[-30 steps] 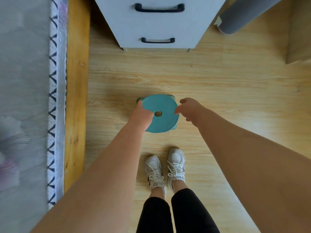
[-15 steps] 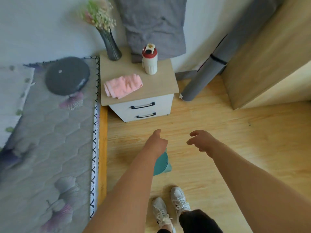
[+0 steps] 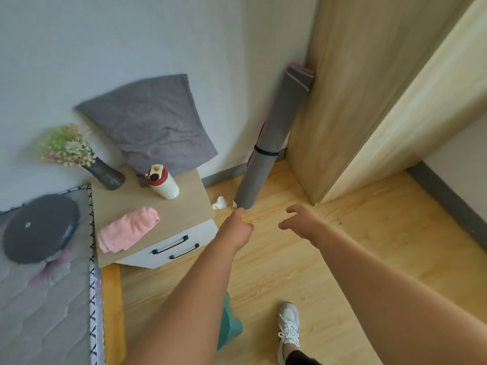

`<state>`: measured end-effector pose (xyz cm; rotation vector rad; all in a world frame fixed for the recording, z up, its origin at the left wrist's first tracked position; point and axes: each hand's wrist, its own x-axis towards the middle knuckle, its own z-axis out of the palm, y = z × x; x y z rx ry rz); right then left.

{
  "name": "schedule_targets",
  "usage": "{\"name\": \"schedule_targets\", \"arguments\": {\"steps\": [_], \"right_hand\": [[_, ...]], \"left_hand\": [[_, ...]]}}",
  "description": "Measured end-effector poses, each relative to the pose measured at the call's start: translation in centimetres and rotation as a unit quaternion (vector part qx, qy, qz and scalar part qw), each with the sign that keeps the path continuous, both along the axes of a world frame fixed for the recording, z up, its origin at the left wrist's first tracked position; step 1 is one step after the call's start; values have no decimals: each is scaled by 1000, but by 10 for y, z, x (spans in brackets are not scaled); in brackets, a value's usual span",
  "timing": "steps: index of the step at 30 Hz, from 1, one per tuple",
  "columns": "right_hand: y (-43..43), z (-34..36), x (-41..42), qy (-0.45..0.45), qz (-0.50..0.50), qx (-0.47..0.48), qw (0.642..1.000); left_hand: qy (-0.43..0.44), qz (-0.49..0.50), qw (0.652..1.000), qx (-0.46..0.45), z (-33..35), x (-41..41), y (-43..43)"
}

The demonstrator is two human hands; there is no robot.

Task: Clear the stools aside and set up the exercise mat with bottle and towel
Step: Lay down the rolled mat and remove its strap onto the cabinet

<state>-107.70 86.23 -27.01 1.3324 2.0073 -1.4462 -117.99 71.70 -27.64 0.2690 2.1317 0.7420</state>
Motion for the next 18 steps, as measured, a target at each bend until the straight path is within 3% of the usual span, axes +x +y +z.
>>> {"name": "schedule_targets", "arguments": {"steps": [8, 18], "right_hand": [[117, 33, -58, 26, -13, 53, 998], [225, 45, -166, 20, -48, 86, 995]], "left_hand": [[1, -25, 999, 35, 25, -56, 117], [53, -97, 992, 60, 43, -192, 241]]}}
